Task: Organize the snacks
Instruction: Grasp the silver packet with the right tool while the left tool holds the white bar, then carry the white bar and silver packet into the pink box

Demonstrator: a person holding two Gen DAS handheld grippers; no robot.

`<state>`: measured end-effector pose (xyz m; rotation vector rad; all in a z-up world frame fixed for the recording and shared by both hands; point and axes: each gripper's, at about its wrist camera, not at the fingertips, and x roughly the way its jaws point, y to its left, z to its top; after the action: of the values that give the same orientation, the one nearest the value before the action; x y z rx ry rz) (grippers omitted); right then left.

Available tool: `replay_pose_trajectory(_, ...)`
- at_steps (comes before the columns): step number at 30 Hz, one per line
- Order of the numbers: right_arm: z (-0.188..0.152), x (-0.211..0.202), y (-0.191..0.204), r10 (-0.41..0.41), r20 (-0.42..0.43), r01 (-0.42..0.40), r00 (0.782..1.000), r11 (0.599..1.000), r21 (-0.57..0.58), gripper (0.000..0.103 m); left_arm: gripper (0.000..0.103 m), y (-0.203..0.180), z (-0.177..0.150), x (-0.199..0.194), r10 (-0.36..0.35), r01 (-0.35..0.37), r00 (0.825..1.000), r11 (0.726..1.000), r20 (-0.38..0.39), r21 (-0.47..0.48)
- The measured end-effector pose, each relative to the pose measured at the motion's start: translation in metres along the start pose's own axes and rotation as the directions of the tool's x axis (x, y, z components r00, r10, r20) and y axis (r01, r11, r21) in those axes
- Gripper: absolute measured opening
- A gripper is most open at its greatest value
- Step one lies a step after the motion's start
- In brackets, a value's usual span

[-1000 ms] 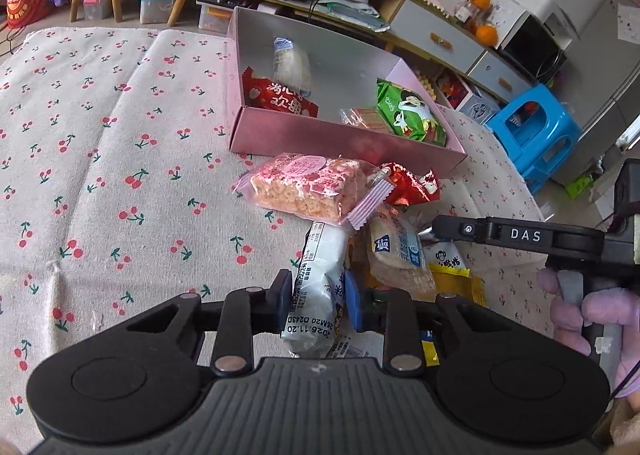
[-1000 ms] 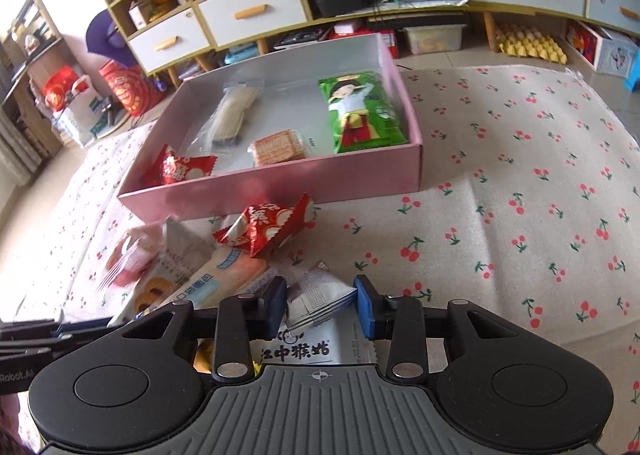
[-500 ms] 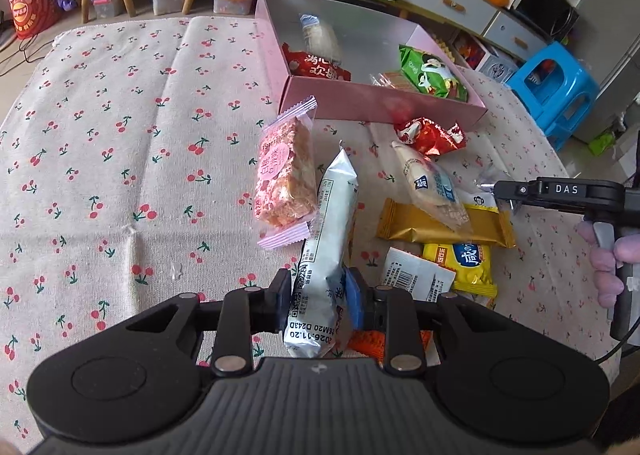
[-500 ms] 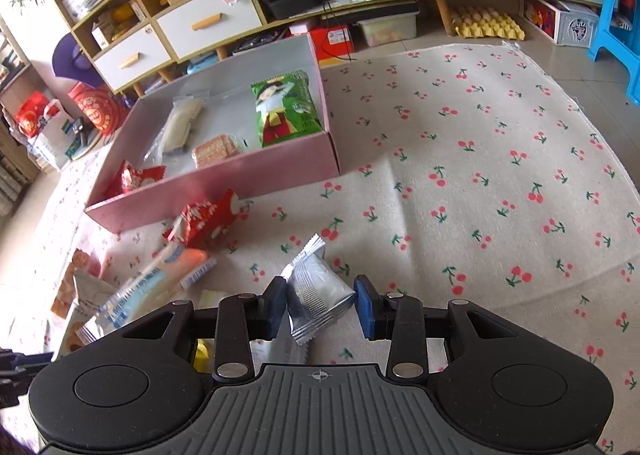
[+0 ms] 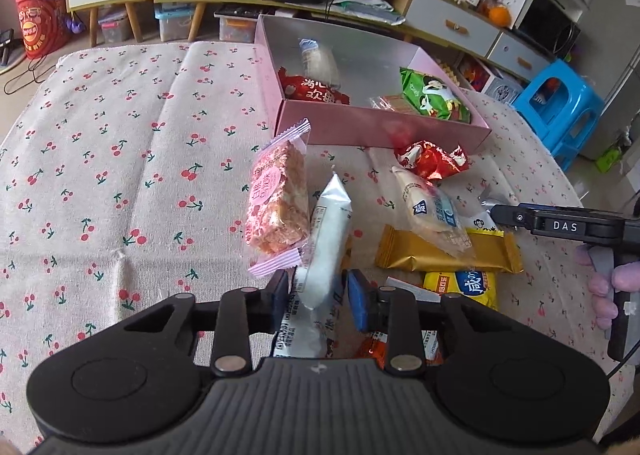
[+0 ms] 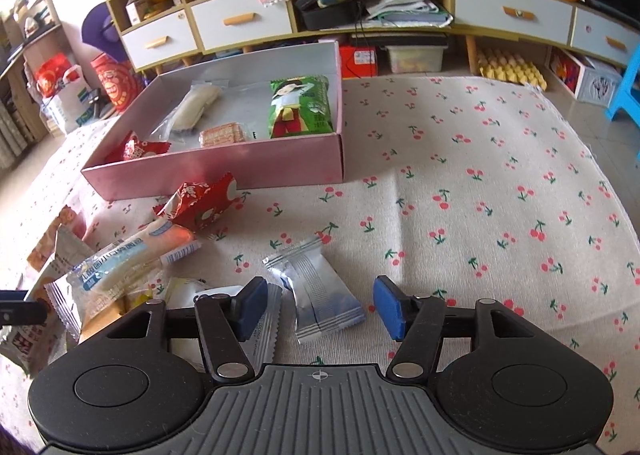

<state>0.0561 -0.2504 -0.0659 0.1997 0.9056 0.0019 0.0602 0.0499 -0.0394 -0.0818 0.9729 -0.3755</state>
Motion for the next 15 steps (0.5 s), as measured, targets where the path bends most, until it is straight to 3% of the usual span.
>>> replay_pose_trajectory(2, 0.001, 0.0, 0.004, -0.006, -0.003, 0.006, 1.0, 1.0, -0.018, 0.049, 0.026, 0.0, 0.0, -0.001, -0.004, 0.004, 1.0, 1.0, 0.0, -0.003)
replay_pose_trajectory(4, 0.003, 0.001, 0.006, -0.001, -0.017, 0.001, 1.0, 1.0, -0.012, 0.027, 0.025, 0.0, 0.001, -0.003, -0.014, 0.014, 1.0, 1.0, -0.004, -0.007)
replay_pose_trajectory(8, 0.009, -0.001, 0.007, -0.021, -0.042, 0.022, 0.999, 1.0, 0.016, 0.027, 0.025, -0.004, 0.004, -0.008, -0.036, 0.036, 0.999, 0.999, 0.001, -0.005)
replay_pose_trajectory(15, 0.023, -0.015, -0.001, 0.024, -0.019, -0.021, 1.0, 0.991, 0.136, 0.027, 0.025, -0.009, 0.013, -0.016, -0.075, 0.076, 0.996, 0.996, 0.04, -0.043)
